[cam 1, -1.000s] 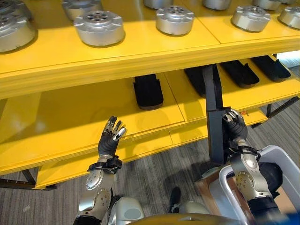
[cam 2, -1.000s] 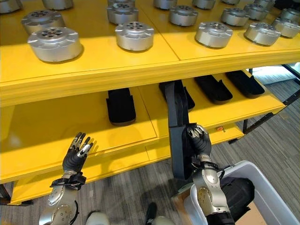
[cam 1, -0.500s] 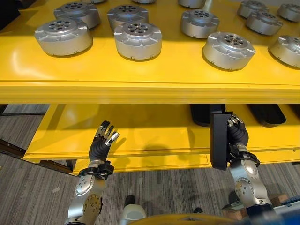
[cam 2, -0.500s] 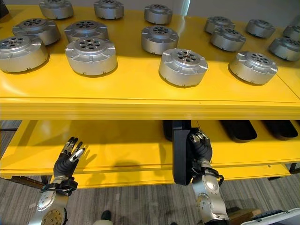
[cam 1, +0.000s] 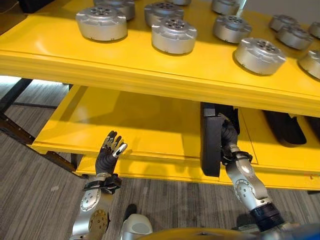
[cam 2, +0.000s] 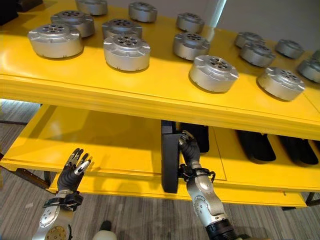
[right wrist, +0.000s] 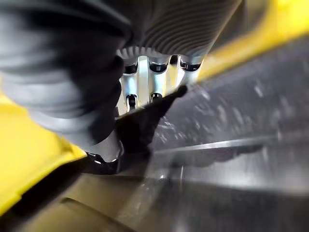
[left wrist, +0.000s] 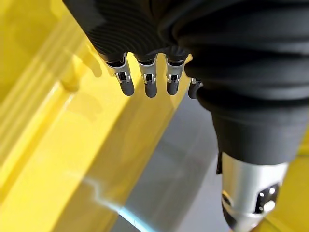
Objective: Move parts from the plastic box to the shelf.
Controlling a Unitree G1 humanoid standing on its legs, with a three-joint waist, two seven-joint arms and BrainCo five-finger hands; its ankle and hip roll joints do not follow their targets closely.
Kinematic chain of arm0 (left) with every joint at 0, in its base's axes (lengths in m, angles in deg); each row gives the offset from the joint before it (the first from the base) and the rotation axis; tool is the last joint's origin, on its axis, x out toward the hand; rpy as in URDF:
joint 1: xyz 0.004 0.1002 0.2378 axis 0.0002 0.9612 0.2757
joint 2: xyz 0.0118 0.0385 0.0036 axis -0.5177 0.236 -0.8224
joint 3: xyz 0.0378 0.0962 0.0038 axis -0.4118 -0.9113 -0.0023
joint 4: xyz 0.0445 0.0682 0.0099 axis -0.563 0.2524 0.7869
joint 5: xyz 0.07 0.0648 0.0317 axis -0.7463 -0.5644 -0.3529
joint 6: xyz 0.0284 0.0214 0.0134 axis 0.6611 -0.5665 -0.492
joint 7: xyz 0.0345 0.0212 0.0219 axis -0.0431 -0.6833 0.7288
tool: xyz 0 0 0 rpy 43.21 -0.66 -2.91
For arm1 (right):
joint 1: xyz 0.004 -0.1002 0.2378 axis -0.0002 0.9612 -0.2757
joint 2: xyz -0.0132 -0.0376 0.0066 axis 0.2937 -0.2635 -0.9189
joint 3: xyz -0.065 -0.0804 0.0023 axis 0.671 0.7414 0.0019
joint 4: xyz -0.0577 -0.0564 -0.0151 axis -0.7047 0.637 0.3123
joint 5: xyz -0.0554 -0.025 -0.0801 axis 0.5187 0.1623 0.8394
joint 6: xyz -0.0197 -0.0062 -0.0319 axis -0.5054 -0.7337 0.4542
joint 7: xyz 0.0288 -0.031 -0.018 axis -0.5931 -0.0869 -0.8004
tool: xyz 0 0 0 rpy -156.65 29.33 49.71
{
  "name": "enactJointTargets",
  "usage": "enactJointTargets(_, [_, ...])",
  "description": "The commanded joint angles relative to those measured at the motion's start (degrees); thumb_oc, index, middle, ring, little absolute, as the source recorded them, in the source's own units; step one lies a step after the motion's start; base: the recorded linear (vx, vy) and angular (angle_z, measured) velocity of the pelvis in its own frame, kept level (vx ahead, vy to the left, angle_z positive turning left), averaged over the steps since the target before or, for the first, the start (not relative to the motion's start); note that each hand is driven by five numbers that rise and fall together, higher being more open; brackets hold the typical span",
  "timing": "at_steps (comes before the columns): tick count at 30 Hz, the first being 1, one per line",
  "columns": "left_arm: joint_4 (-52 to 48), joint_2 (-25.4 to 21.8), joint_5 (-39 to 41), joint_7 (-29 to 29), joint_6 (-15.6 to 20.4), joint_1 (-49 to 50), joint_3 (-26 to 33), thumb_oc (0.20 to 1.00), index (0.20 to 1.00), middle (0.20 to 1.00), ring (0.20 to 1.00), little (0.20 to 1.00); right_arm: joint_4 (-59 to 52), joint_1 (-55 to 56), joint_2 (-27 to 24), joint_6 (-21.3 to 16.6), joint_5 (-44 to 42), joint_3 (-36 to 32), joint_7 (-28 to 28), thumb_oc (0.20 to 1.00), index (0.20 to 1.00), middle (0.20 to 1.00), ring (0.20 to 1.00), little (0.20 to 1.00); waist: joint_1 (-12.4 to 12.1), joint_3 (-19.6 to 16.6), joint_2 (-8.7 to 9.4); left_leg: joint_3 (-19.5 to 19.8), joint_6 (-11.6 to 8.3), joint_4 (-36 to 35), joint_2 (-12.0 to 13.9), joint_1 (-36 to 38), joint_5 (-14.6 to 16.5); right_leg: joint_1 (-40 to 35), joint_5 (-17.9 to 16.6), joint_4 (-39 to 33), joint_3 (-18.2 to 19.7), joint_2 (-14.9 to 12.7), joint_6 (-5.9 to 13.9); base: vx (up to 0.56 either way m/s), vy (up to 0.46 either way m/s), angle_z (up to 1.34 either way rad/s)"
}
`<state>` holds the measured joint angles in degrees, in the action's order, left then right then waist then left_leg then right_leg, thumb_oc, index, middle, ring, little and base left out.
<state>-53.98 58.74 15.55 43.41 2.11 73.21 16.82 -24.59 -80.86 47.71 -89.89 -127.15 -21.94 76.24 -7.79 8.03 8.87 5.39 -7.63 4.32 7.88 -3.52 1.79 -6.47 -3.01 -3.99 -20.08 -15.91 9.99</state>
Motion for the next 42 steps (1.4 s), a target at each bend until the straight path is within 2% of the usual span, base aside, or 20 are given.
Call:
enactJointTargets(1, [-3.48, -1.91, -0.94, 0.06, 1.43, -2.45, 0.86, 1.000, 1.000, 1.000, 1.000, 1.000, -2.70, -9.86, 0.87, -4.79, 0.73, -0.45, 3.13, 0.200, 0.200, 0.200, 0.200, 0.200, -1.49, -1.10, -1.20, -0.80, 3.49, 2.69, -1.06, 0.62, 1.04, 1.46, -1.71, 9.36, 1.52, -2.39, -0.01, 0.00, -0.011, 0.27])
enactJointTargets(4, [-3.79, -3.34, -0.33, 1.06, 1.56, -4.19, -0.25, 1.000, 1.000, 1.000, 1.000, 1.000, 1.35, -17.21, 3.27, -4.55, 0.42, 2.18, 1.50, 0.200, 0.200, 0.200, 0.200, 0.200, -3.16, 0.35, -1.33, 0.09, 3.37, 7.86, -1.85, -2.07, 2.61, 2.84, 0.25, 13.46, 1.32, -3.15, -0.37, -0.05, -0.012, 0.23])
enactJointTargets(6, [-4.06, -4.55, 1.17, 1.18, 1.53, -6.31, -2.40, 1.000, 1.000, 1.000, 1.000, 1.000, 6.16, -25.68, 5.64, -5.03, -1.03, 2.49, -1.15, 0.200, 0.200, 0.200, 0.200, 0.200, -4.09, 2.26, -1.95, 1.42, 3.52, 15.57, -2.48, -6.16, 5.36, 6.06, 3.05, 20.06, 2.51, -3.97, -0.83, -0.13, 0.011, 0.14])
enactJointTargets(10, [-4.55, -5.68, 2.20, 1.22, 1.42, -6.66, -4.62, 1.000, 1.000, 1.000, 1.000, 1.000, 12.05, -34.53, 6.58, -4.91, -1.44, 0.99, -4.77, 0.200, 0.200, 0.200, 0.200, 0.200, -4.44, 2.72, -2.69, 2.31, 3.75, 22.39, -2.59, -10.48, 8.11, 10.85, 6.52, 27.29, 4.08, -4.37, -1.35, -0.08, 0.038, 0.09])
enactJointTargets(14, [-5.43, -7.99, 3.89, 0.88, 1.75, -5.83, -6.43, 1.000, 1.000, 1.000, 1.000, 1.000, 21.69, -45.82, 7.71, -4.21, 2.17, 0.22, -8.54, 0.200, 0.200, 0.200, 0.200, 0.200, -5.73, 2.98, -2.77, 2.94, 4.27, 25.84, -2.76, -12.59, 9.75, 13.27, 7.82, 30.99, 5.17, -4.42, -1.29, -0.03, 0.020, -0.07])
enactJointTargets(17, [-5.44, -8.96, 4.31, 0.60, 1.89, -5.45, -7.19, 1.000, 1.000, 1.000, 1.000, 1.000, 24.22, -48.34, 7.48, -3.96, 3.34, 0.22, -8.96, 0.200, 0.200, 0.200, 0.200, 0.200, -6.00, 2.90, -2.60, 3.58, 4.45, 26.49, -3.11, -13.96, 9.70, 14.04, 8.06, 31.56, 4.87, -4.47, -1.42, -0.01, -0.002, 0.07])
enactJointTargets(24, [-5.96, -11.53, 5.70, 0.71, 2.46, -5.30, -8.51, 1.000, 1.000, 1.000, 1.000, 1.000, 39.62, -58.36, 8.41, -2.37, 5.27, 0.12, -10.33, 0.200, 0.200, 0.200, 0.200, 0.200, -7.94, 3.64, -1.95, 5.22, 4.78, 26.47, -3.46, -15.72, 8.93, 14.27, 7.67, 31.44, 4.00, -3.54, -1.58, -0.01, -0.026, 0.10])
enactJointTargets(33, [-6.09, -12.56, 5.99, 1.12, 2.86, -5.96, -9.02, 1.000, 1.000, 1.000, 1.000, 1.000, 48.52, -62.41, 8.12, -1.05, 5.27, 0.61, -10.13, 0.200, 0.200, 0.200, 0.200, 0.200, -8.83, 4.37, -1.74, 5.96, 5.00, 26.69, -3.86, -16.62, 8.71, 14.75, 7.96, 31.95, 3.66, -3.33, -1.81, 0.00, 0.000, 0.01])
enactJointTargets(39, [-5.10, -12.36, 5.48, 1.42, 2.80, -6.18, -9.51, 1.000, 1.000, 1.000, 1.000, 1.000, 50.97, -61.34, 6.11, -0.42, 4.81, 0.49, -9.93, 0.200, 0.200, 0.200, 0.200, 0.200, -8.55, 4.96, -1.93, 6.03, 5.05, 26.75, -3.91, -16.84, 8.57, 15.25, 8.26, 32.66, 4.02, -3.25, -1.99, 0.00, 0.000, 0.02])
enactJointTargets(42, [-4.69, -11.86, 5.47, 1.19, 2.87, -6.02, -9.88, 1.000, 1.000, 1.000, 1.000, 1.000, 51.78, -58.65, 2.05, 0.20, 6.24, 0.90, -9.33, 0.200, 0.200, 0.200, 0.200, 0.200, -7.60, 5.71, -2.19, 5.95, 4.98, 27.16, -3.47, -16.95, 8.54, 15.80, 8.60, 33.19, 4.38, -3.08, -2.07, 0.00, 0.000, 0.00])
